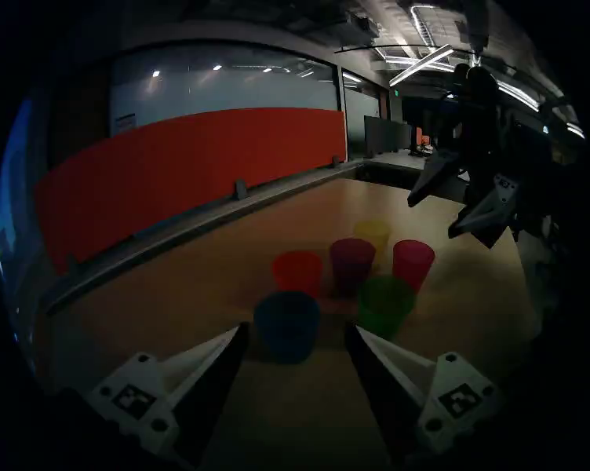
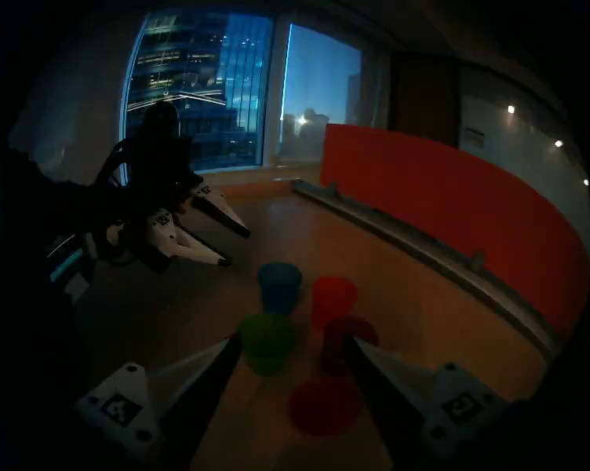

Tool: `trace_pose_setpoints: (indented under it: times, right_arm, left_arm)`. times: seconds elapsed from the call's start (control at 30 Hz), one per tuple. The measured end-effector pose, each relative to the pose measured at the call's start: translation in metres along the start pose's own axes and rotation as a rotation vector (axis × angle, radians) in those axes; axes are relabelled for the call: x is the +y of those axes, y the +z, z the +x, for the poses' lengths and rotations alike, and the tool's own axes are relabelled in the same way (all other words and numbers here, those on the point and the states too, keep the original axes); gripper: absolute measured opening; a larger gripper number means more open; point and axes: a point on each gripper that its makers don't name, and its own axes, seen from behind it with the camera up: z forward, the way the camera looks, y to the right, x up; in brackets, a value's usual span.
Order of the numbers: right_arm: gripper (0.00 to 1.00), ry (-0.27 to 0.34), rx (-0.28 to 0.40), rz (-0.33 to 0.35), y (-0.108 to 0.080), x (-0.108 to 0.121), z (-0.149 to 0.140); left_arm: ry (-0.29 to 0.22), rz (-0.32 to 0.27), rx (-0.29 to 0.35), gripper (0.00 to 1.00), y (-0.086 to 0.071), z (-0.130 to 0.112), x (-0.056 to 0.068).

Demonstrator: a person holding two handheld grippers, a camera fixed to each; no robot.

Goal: Pour water

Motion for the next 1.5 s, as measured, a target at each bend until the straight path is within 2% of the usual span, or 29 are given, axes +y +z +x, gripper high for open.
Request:
trace_pose_setpoints:
  times: [0.4, 0.8, 1.2, 1.5]
  right_arm:
    - [0.99, 0.004, -0.017, 0.020, 0.017, 0.000, -0.009]
    - [0.99, -0.001, -0.029, 0.044, 0.029, -0.005, -0.010]
    - [0.99, -0.013, -0.039, 0.051, 0.033, -0.008, -0.009]
    - [0.99, -0.020, -0.041, 0.052, 0.034, -0.009, -0.007]
  left_arm:
    - [0.026, -0.012, -0.090, 0.90, 0.025, -0.033, -0.003]
    - [0.021, -0.035, -0.165, 0.89, 0.053, -0.053, -0.011]
    - [0.016, -0.093, -0.206, 0.90, 0.077, -0.053, -0.004]
    - [-0.002, -0.104, -0.223, 0.89, 0.088, -0.049, -0.004]
